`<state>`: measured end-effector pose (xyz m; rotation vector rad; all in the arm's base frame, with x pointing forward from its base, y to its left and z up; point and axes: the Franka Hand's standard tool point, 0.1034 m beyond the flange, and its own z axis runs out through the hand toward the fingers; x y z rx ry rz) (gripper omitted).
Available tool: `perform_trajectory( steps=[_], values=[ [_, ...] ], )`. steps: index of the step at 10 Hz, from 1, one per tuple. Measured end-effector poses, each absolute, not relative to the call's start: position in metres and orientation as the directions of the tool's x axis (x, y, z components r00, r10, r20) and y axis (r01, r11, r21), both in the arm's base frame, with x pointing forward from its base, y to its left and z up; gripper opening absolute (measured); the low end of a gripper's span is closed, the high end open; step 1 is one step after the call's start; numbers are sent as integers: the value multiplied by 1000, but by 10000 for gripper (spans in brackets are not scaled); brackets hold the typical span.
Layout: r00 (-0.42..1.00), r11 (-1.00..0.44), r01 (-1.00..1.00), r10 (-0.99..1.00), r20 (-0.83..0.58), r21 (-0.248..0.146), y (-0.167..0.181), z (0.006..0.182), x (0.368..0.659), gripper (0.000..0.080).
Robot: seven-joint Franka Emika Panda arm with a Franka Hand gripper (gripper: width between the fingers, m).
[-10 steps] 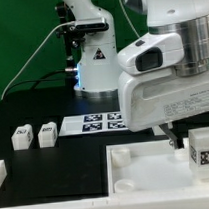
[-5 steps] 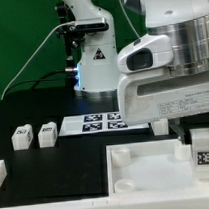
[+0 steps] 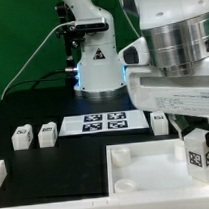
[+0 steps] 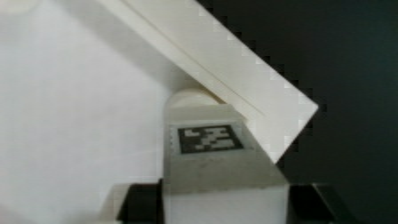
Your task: Assemble one leg
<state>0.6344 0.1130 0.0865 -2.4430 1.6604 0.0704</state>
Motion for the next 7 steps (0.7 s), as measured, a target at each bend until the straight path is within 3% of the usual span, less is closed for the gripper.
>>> perform_trajectory(
  steps=[2, 3, 5, 6, 7],
  values=[
    [110, -95, -991, -977, -184, -90, 113, 87, 634, 295],
    [46, -32, -996, -981, -188, -78, 115, 87, 634, 295],
    [127, -112, -990, -975, -182, -90, 116, 86, 633, 297],
    [259, -244, -964, -952, -163, -109, 121, 85, 632, 490],
    [472, -457, -880, -873, -126, -129, 124, 84, 630, 598]
  ],
)
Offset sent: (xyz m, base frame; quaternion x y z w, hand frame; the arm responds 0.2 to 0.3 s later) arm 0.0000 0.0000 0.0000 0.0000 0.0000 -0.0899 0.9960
